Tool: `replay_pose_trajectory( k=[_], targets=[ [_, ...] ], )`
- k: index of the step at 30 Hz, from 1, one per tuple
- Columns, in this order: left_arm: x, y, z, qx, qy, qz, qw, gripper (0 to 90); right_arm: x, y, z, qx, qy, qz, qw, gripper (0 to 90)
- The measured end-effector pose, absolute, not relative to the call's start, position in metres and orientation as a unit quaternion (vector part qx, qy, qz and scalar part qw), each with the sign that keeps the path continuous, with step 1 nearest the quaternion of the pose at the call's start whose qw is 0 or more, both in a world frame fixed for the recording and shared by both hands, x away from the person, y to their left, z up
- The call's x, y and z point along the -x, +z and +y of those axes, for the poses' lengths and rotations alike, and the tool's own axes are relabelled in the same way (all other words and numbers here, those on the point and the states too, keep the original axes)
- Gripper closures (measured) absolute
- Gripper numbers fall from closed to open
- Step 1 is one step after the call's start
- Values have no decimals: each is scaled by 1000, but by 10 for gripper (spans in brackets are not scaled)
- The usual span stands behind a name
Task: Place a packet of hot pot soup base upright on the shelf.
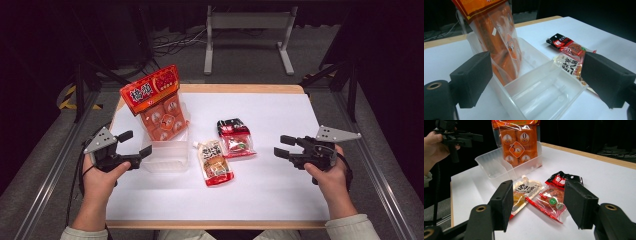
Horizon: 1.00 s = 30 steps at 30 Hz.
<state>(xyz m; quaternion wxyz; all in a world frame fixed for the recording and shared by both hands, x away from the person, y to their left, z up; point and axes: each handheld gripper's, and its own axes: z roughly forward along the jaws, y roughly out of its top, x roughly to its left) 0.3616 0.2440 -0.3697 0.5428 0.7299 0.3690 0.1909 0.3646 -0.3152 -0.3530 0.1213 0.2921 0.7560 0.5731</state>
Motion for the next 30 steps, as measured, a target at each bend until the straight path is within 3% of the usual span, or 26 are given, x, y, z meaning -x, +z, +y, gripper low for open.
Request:
replay_pose_trajectory(
  k=[11, 30],
  targets=[
    [-350, -369, 248, -738, 181, 370, 535, 102, -418, -356, -294, -310, 540, 771, 132, 470],
    [-331, -369, 246, -743, 179, 362, 534, 101, -487, -386, -252, -355, 464, 803, 117, 379]
  ],
)
